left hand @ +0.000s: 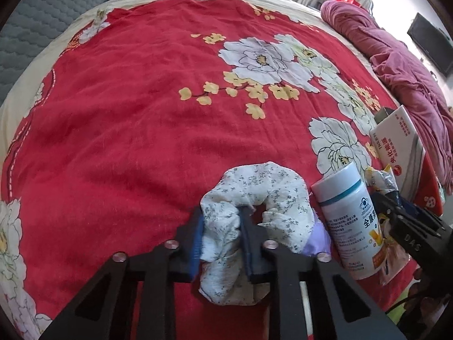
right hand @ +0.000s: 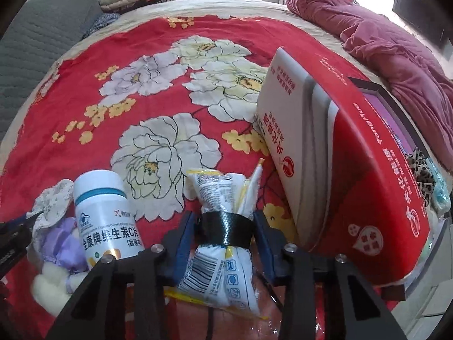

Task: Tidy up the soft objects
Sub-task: 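Grasp the white floral scrunchie with left tool while right tool grasps the white-yellow wipe packet, then lift and carry the scrunchie and wipe packet over the pink tray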

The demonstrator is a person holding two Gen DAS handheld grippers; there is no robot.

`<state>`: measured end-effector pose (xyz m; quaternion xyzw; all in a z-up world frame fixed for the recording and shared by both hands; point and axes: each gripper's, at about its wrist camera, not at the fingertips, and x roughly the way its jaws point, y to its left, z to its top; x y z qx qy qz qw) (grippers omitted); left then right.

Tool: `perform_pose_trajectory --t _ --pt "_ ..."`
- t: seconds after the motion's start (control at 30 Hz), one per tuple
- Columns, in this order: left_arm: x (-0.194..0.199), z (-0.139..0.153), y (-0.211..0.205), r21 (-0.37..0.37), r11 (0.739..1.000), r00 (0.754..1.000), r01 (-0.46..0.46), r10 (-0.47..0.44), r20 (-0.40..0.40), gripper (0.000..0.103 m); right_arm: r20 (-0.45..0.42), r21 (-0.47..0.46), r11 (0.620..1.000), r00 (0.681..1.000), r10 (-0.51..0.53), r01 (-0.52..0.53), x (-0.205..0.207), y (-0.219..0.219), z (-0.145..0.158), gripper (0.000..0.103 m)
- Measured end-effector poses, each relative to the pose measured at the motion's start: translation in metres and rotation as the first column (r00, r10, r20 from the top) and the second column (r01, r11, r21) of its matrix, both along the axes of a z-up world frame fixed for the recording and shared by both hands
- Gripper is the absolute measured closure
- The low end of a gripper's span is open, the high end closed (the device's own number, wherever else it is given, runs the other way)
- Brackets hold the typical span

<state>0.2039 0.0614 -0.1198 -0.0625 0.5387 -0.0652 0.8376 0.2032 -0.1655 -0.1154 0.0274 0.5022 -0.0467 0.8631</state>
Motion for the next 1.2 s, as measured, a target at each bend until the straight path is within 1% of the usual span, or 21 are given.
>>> perform_pose_trajectory --t 0.03,0.13,0.3,0.53,0.67,0.8,0.97,1.03,1.2 --pt "0.0 0.001 0.001 -0.015 1.0 1.0 -0.001 0.001 0.0 0.088 0.004 0.01 1.0 1.0 -0.001 0.001 -0.001 -0.002 0.002 0.063" --pt "-0.001 0.007 0.0 -0.035 0.999 1.0 0.003 -0.002 0.015 0.09 0.025 0.035 0.999 1.0 0.003 -0.004 -0.006 -0.006 0.01 0.063" --pt "-0.008 0.028 -0.005 -0.046 0.999 0.998 0.018 -0.015 0.059 0.09 0.052 0.072 0.997 0.999 0.006 -0.009 -0.013 -0.012 0.026 0.063" --pt "-0.021 0.071 -0.015 -0.045 0.998 0.99 0.046 -0.039 0.133 0.09 0.113 0.105 0.994 0.993 0.025 -0.037 -0.021 -0.014 0.051 0.064" --pt "-0.031 0.096 -0.025 -0.044 0.997 0.982 0.067 -0.058 0.181 0.09 0.154 0.131 0.99 0.987 0.038 -0.059 -0.028 -0.017 0.068 0.064" --pt "-0.041 0.122 -0.046 -0.037 0.994 0.969 0.107 -0.096 0.226 0.09 0.2 0.154 0.986 0.979 0.031 -0.063 -0.041 -0.029 0.093 0.064" --pt "-0.053 0.15 -0.079 -0.041 0.987 0.952 0.154 -0.137 0.274 0.09 0.252 0.169 0.985 0.968 -0.015 -0.028 -0.054 -0.056 0.123 0.064" --pt "-0.059 0.159 -0.094 -0.035 0.984 0.943 0.176 -0.158 0.292 0.09 0.281 0.161 0.987 0.959 -0.033 -0.013 -0.062 -0.068 0.135 0.064" --pt "-0.071 0.18 -0.135 -0.036 0.972 0.923 0.234 -0.21 0.322 0.09 0.303 0.178 0.983 0.949 -0.088 0.034 -0.078 -0.106 0.155 0.064"
